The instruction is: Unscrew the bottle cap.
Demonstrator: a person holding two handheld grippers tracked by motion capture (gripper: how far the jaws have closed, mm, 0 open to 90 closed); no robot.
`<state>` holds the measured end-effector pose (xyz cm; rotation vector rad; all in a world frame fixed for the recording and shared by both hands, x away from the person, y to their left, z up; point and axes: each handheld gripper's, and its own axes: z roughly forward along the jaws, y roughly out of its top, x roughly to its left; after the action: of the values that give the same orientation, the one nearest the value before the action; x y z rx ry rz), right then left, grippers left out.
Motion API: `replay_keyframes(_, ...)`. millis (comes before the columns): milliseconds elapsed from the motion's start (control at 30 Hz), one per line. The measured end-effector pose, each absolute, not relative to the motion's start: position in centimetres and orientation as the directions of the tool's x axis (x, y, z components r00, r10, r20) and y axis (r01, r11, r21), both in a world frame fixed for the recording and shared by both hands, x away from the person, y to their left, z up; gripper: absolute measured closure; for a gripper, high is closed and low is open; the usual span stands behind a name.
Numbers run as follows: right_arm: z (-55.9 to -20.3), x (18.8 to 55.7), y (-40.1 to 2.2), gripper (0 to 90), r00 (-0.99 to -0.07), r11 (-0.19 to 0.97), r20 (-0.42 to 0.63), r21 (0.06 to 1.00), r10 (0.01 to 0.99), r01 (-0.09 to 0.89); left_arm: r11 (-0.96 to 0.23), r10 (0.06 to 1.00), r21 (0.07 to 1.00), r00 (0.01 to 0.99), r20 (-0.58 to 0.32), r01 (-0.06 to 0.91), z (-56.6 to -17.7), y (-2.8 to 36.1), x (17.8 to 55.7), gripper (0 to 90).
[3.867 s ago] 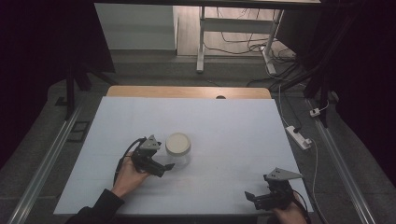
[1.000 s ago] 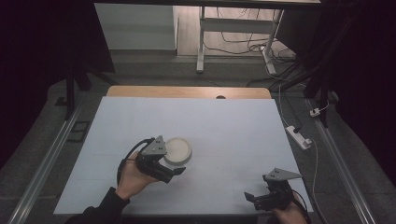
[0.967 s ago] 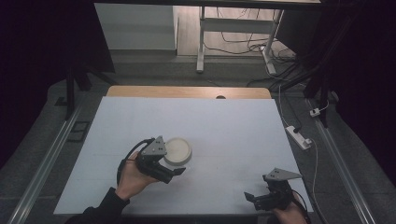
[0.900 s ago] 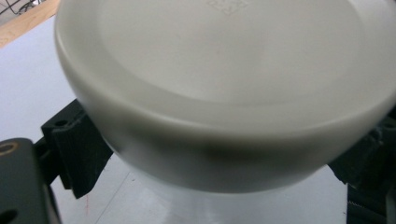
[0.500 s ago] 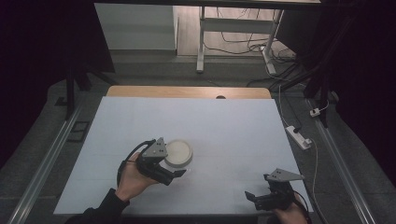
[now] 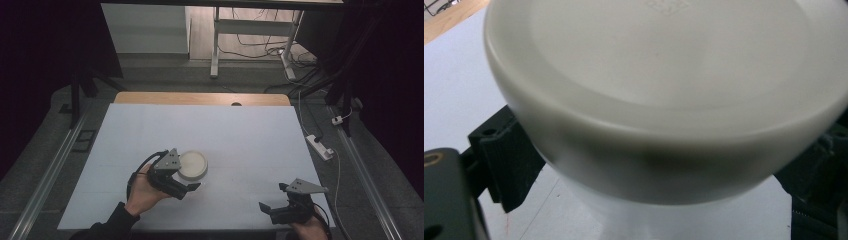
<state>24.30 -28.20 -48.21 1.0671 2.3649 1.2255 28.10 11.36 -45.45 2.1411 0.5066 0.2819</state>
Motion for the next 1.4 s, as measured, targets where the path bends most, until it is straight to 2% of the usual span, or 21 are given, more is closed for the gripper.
replay_keyframes(500, -46.9, 24.3, -24.8, 0.0, -0.783, 0.405, 0.094, 0.814, 0.615, 0.416, -0.526, 0.415, 0.813, 0.910, -0.010, 0.249, -46.1, 10.6, 28.0, 7.8)
replay_keyframes(700, -46.7, 24.4, -24.0, 0.0, -0.796, 0.380, 0.145, 0.819, 0.588, 0.430, -0.517, 0.408, 0.817, 0.913, -0.027, 0.255, -46.3, 10.4, 28.1, 7.8)
replay_keyframes(1400, -44.7, 25.1, -21.2, 0.0, -0.831, 0.333, 0.161, 0.863, 0.532, 0.380, -0.522, 0.409, 0.816, 0.913, -0.017, 0.249, -46.2, 10.3, 28.0, 7.8)
